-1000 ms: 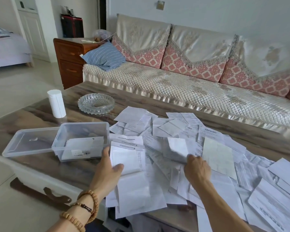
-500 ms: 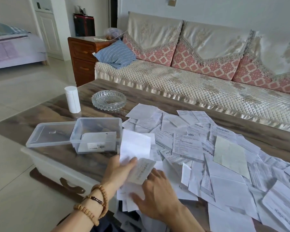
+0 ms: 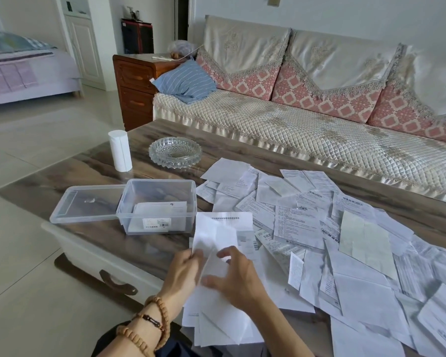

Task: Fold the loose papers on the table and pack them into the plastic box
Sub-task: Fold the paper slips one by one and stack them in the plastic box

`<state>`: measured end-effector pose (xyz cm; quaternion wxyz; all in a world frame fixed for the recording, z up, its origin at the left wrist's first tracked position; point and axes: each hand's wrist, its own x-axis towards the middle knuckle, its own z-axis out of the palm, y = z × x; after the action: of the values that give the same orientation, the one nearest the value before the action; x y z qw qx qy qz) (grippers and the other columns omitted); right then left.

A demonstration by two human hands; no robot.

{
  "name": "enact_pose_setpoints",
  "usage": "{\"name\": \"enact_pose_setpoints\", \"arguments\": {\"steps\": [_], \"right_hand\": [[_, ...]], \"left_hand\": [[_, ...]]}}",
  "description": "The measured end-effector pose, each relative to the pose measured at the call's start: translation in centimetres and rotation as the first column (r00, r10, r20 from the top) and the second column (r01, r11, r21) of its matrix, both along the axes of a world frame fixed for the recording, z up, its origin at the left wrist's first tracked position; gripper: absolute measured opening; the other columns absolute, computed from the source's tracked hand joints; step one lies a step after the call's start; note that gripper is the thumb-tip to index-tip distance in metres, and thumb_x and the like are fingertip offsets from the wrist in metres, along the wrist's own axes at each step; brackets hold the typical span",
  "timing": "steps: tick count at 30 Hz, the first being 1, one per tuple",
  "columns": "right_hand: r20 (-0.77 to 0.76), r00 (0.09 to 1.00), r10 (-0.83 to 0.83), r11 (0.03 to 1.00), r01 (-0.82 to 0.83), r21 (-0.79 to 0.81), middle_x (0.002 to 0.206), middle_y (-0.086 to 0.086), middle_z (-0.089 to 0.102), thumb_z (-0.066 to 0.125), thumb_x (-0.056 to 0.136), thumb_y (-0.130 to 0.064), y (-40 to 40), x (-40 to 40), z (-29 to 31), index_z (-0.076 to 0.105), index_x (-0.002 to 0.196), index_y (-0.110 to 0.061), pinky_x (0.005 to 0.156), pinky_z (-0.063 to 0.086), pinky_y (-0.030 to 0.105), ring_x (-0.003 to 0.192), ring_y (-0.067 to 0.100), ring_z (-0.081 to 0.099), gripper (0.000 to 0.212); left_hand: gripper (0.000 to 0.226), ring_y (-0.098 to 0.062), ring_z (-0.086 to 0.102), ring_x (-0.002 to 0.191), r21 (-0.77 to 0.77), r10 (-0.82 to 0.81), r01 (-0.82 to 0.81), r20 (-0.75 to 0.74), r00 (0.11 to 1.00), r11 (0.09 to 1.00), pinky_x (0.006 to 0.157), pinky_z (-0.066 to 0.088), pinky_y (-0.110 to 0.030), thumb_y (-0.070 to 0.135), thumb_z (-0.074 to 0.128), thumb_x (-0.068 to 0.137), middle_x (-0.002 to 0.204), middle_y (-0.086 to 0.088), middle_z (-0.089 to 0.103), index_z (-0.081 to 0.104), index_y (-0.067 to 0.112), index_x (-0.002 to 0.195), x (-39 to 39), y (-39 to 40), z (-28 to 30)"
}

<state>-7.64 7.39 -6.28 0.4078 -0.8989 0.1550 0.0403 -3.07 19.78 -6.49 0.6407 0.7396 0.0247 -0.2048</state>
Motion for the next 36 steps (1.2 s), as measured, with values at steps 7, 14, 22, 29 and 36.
{"name": "enact_pose_setpoints", "arguments": {"steps": [7, 14, 22, 29, 36], "right_hand": [[-0.080, 0.764, -0.641, 0.592, 0.558, 0.582, 0.073, 0.015, 0.066, 0.069, 0.083, -0.016, -3.8, 0.1, 0.9, 0.067, 0.077, 0.001, 0.063, 0.050, 0.035, 0.065, 0.025, 0.060, 0.018], [-0.105, 0.854, -0.509, 0.641, 0.458, 0.616, 0.096, 0.017, 0.070, 0.073, 0.078, -0.006, -1.3, 1.9, 1.3, 0.061, 0.103, -0.007, 0.070, 0.059, 0.043, 0.082, 0.032, 0.069, 0.028], [-0.036, 0.782, -0.622, 0.433, 0.383, 0.816, 0.099, 0.016, 0.074, 0.076, 0.079, -0.004, -1.4, 2.0, 0.4, 0.065, 0.108, -0.005, 0.083, 0.057, 0.054, 0.090, 0.034, 0.071, 0.031], [-0.154, 0.755, -0.638, -0.072, 0.141, 0.987, 0.115, 0.015, 0.070, 0.064, 0.091, -0.010, 0.3, 2.4, 0.1, 0.059, 0.125, -0.007, 0.098, 0.048, 0.054, 0.108, 0.034, 0.066, 0.034], [-0.033, 0.814, -0.580, 0.078, 0.096, 0.992, 0.109, 0.019, 0.071, 0.067, 0.075, -0.006, -2.2, 1.2, 0.8, 0.061, 0.119, 0.007, 0.083, 0.052, 0.038, 0.104, 0.034, 0.064, 0.047]], "left_hand": [[0.022, -0.027, 0.067, 0.090, -0.067, 0.011, -0.012, -0.019, 1.000, 0.998, 0.069, 0.049, -0.030, 0.024, 0.046, 0.102, 0.097, -0.009, 0.071, 0.067, 0.017, 0.104, 0.5, 0.9, -0.3], [0.028, -0.009, 0.066, 0.093, -0.107, -0.042, 0.051, 0.091, 0.995, 0.993, 0.071, 0.047, -0.017, 0.016, 0.047, 0.101, 0.100, 0.009, 0.074, 0.070, 0.028, 0.093, 0.8, 0.7, 1.4], [0.061, 0.002, 0.055, 0.094, 0.216, -0.151, 0.080, 0.334, 0.930, 0.973, 0.074, 0.045, -0.017, 0.054, 0.043, 0.095, 0.114, 0.015, 0.056, 0.029, 0.024, 0.147, 1.2, 2.7, 1.9], [0.063, -0.007, 0.068, 0.098, -0.278, -0.028, 0.067, 0.141, 0.990, 0.958, 0.073, 0.054, -0.022, 0.034, 0.086, 0.068, 0.111, 0.011, 0.070, 0.055, 0.029, 0.124, 0.0, 1.8, 2.5], [0.022, -0.013, 0.068, 0.081, -0.015, 0.088, -0.087, 0.206, 0.975, 0.996, 0.060, 0.052, -0.024, 0.018, 0.078, 0.080, 0.091, 0.001, 0.070, 0.061, 0.018, 0.094, 1.4, 1.6, 3.8]]}}
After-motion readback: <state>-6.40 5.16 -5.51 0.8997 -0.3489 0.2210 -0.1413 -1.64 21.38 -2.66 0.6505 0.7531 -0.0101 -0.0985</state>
